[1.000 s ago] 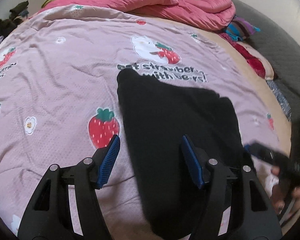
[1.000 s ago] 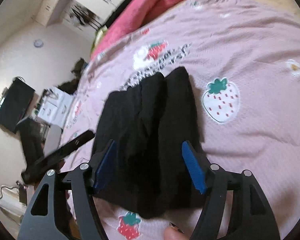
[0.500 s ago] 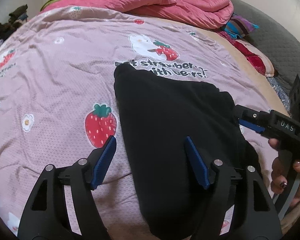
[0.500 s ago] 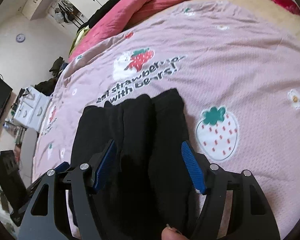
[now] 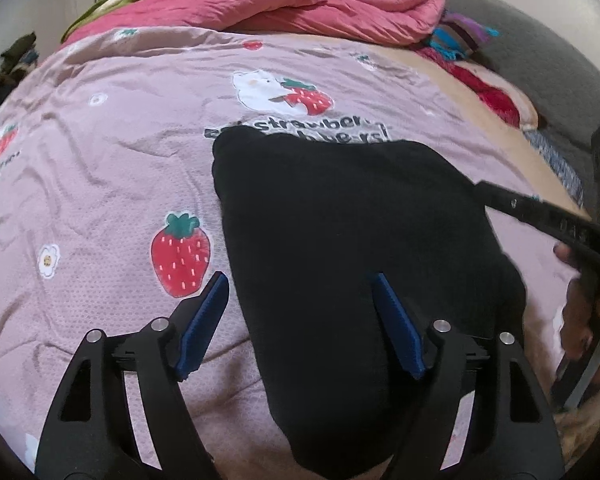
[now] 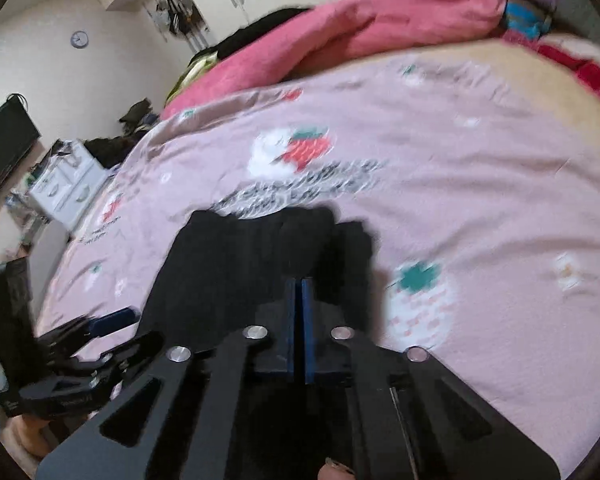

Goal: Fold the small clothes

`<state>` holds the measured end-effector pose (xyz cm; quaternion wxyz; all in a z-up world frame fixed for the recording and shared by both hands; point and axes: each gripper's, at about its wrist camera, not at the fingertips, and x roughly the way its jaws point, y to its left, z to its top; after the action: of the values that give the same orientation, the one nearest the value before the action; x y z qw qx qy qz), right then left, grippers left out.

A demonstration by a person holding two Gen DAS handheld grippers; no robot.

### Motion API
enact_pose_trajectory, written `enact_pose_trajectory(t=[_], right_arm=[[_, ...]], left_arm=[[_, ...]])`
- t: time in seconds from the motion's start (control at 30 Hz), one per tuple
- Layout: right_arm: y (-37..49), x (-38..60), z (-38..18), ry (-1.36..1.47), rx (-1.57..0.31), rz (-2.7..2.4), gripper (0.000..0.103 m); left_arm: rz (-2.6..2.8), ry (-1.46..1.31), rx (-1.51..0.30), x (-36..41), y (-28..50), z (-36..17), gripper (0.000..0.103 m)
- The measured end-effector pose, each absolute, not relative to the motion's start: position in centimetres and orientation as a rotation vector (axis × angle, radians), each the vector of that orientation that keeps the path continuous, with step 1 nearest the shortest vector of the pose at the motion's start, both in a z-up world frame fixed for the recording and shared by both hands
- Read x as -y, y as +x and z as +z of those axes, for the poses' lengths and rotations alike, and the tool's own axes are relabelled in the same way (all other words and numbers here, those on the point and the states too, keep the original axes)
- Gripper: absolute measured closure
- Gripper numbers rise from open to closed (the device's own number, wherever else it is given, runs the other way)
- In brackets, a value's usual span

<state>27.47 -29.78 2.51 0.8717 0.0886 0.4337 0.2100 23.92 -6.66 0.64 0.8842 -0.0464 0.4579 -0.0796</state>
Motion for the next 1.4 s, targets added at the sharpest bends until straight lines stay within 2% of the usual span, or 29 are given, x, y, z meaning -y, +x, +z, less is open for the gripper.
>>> enact_pose_trajectory(t=[0.2,0.3,0.37,0.5,0.7,0.73,0.77,0.97,1.07,1.23,1.4], right_arm=[[25.8,28.2,1.1,0.080,-0.930,0.423,0.096],[23.8,29.0,2.1,0.134,-0.902,0.444,0.076],[22.2,29.6,2.5,0.176,-0.893,0.462,0.055],[20.0,29.7,2.2,0.224,-0.927,0.512,0.055],[17.3,29.3,1.8,0.118,-0.922,0.414,0.055],[16.6,29.5,2.3,0.110,-0.894,0.408,0.048],[16.0,29.5,2.7,0.101,-0.869,0.400,0.036],[12.3,29.7,5.4,0.043,-0.710,0.343,0.008],[10.6,29.7,6.5,0.013,-0.634,0.301,0.004],[7.7,29.7,7.4,0.004,-0.559,0.278,0.004],[5.3,29.2,6.6,-0.023,-0.554,0.276,0.004]], left_arm=[[-0.158,-0.129,-0.974,6.5,23.4,-0.5,0.036],[-0.158,-0.122,-0.968,6.4,22.8,-0.4,0.035],[-0.163,-0.125,-0.966,6.4,22.4,-0.2,0.035],[-0.162,-0.122,-0.956,6.3,21.3,0.2,0.034],[-0.162,-0.139,-0.940,5.7,19.4,1.2,0.027],[-0.162,-0.134,-0.934,5.7,19.0,1.4,0.024],[-0.162,-0.130,-0.929,5.8,18.6,1.6,0.024],[-0.171,-0.132,-0.881,5.9,16.2,3.3,0.010],[-0.177,-0.134,-0.851,5.9,15.0,4.1,0.009],[-0.178,-0.118,-0.803,5.7,12.6,4.9,0.009],[-0.174,-0.103,-0.784,4.8,9.9,4.4,0.009]])
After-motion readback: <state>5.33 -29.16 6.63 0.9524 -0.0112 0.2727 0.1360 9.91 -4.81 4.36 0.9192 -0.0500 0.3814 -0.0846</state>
